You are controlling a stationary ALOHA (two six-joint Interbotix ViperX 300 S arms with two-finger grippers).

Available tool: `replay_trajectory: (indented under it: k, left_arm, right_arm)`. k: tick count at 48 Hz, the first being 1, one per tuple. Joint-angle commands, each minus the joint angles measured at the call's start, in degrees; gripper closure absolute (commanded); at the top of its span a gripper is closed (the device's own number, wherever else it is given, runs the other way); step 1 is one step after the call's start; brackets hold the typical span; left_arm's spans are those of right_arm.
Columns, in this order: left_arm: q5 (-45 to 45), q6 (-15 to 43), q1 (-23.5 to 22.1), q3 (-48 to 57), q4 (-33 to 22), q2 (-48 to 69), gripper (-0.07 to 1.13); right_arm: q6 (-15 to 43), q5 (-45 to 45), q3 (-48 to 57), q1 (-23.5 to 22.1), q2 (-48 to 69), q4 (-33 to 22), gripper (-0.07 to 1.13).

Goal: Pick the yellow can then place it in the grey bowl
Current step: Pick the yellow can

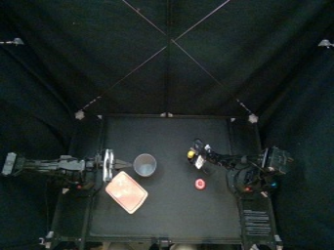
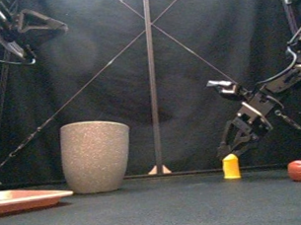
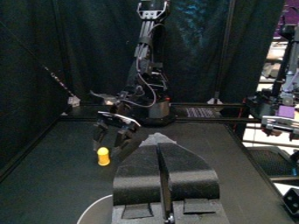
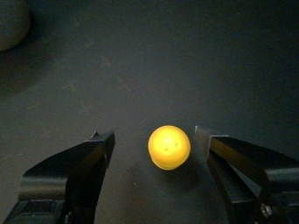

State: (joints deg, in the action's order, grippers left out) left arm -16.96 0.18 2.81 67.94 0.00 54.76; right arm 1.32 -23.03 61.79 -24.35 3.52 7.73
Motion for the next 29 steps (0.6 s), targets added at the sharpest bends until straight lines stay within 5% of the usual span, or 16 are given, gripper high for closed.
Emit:
replay_trajectory:
  k: [1,29]
  left_arm:
    - [-0.5,0.1,0.1,-0.4,0.0,-0.3,1.07]
    - [-0.6,0.0,0.2,-0.1,-0.1,-0.3,1.07]
  right_arm:
    - [-0.1,-0.3,-2.5,0.4,-2.5,-0.3,0.00]
    - [-0.1,2.8,-2.1,-1.5,-3.1,0.2,0.10]
